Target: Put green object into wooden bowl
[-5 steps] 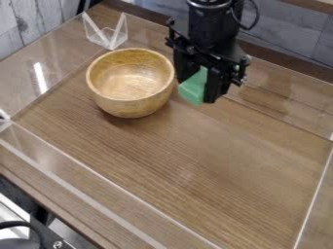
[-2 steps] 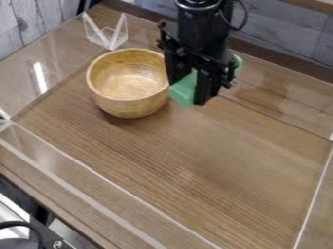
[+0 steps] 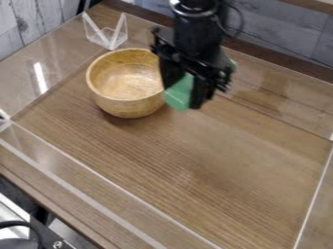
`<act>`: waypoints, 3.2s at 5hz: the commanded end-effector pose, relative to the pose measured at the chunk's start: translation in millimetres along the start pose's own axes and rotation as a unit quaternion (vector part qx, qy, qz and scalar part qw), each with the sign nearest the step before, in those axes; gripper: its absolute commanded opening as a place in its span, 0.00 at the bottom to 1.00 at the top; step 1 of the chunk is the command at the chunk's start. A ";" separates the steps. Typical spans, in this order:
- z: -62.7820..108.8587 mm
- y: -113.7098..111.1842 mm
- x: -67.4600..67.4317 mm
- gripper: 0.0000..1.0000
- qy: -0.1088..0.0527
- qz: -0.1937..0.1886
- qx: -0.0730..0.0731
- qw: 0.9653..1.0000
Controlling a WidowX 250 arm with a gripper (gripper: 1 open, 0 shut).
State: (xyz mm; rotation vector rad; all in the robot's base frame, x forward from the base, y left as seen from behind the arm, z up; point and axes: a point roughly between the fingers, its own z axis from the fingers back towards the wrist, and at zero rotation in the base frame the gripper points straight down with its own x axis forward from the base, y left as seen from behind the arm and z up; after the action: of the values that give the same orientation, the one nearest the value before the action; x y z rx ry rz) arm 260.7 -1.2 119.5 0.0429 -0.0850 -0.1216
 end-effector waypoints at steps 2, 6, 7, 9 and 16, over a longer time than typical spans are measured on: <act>8.4 69.9 5.4 0.00 -0.031 0.022 0.020 0.999; -26.0 89.8 20.4 0.00 -0.030 0.047 0.025 0.998; -28.6 88.3 18.5 0.00 -0.030 0.036 0.022 0.999; -25.3 103.6 21.4 0.00 -0.027 0.056 0.021 0.998; 2.6 126.1 42.6 0.00 -0.027 0.075 0.006 0.997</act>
State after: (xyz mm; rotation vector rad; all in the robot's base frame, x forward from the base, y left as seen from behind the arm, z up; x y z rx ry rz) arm 311.1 113.3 103.9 0.0155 -0.0564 0.0217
